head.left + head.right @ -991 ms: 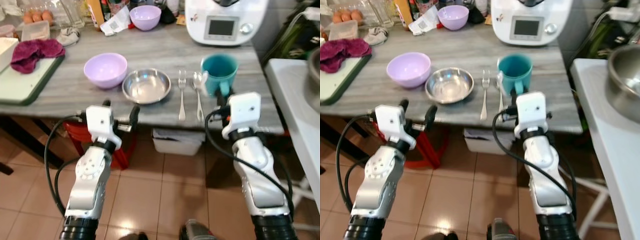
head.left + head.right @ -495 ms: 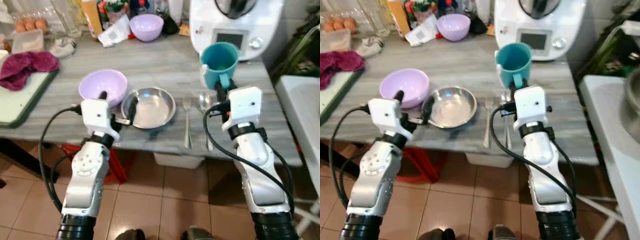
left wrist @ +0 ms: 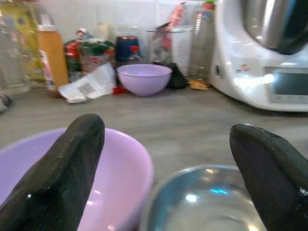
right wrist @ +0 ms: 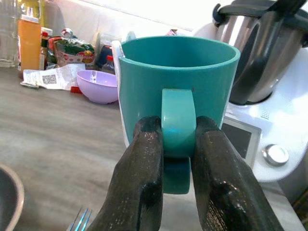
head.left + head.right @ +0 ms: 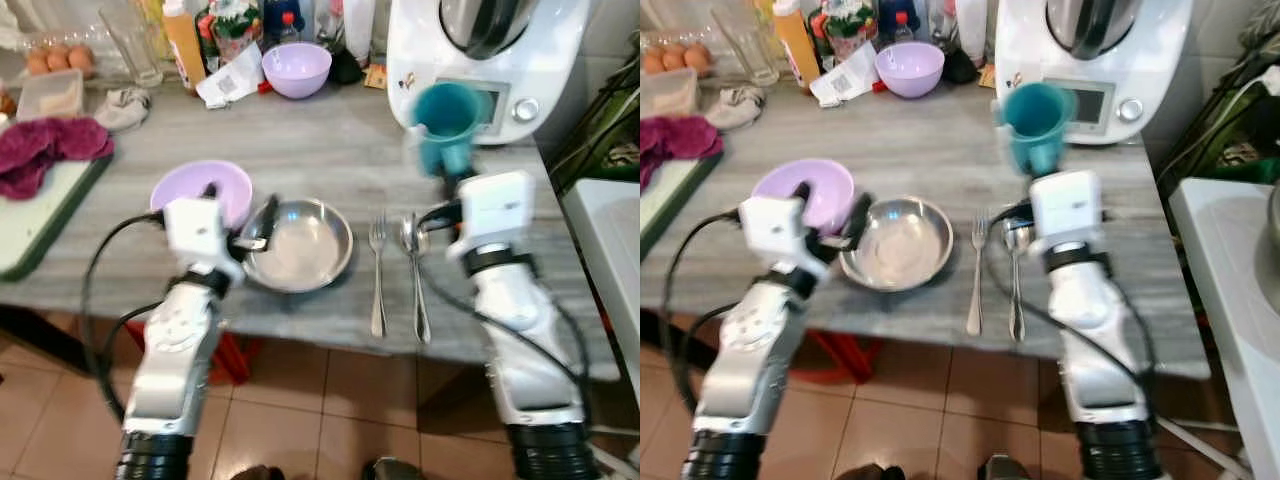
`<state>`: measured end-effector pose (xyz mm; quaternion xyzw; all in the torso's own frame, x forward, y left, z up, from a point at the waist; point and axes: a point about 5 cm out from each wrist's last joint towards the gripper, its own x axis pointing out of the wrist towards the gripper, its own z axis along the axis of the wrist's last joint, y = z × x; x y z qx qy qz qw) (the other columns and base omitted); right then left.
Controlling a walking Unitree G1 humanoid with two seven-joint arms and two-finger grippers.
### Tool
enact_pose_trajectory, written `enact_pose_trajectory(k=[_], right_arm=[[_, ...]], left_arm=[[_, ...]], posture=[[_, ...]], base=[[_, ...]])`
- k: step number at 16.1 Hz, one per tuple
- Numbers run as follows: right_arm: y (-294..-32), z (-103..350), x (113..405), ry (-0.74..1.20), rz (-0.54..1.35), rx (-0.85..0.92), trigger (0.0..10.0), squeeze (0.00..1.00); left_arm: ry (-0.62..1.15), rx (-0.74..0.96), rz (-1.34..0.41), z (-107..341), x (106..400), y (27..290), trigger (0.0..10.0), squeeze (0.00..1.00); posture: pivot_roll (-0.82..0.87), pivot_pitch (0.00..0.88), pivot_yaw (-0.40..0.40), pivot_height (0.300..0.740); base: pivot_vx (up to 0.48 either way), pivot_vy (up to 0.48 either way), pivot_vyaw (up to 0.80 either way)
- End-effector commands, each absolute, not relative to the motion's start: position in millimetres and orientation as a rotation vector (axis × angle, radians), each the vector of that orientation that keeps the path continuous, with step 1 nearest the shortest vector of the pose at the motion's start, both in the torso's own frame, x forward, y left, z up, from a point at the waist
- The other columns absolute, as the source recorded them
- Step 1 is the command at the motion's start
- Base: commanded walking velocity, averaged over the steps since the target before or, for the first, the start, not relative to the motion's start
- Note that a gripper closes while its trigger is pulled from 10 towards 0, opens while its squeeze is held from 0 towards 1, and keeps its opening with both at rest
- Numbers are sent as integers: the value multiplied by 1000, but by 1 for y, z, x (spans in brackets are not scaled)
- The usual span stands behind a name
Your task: Setting the table
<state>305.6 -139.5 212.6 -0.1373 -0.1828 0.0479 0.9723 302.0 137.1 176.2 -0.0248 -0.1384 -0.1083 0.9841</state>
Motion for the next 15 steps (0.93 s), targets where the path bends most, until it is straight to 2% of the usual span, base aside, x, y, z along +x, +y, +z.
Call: enact_pose_trajectory(k=[1,5,11,12,15], right_arm=[[-146,220,304,-397,75,-283,10000,0],[-146,219,304,-393,77,-283,10000,0],[-146,219,304,-392,82,-284,10000,0],[-146,218,304,-391,82,-283,10000,0],[-145,218,306,-391,87,-286,10000,0]], left_arm=[[-286,-48,-234,178,300,132,10000,0],[-296,-66,-228,180,299,134,10000,0],[-305,11,-234,178,284,142,10000,0],[-291,39,-252,173,275,146,10000,0],[-305,57,-260,177,274,150,10000,0]], posture=[[-153,180,29,740],[-153,183,27,740],[-146,188,29,740],[-142,190,28,740],[-142,189,25,740]], base=[[296,0,0],[280,0,0],[0,0,0],[0,0,444],[0,0,654]])
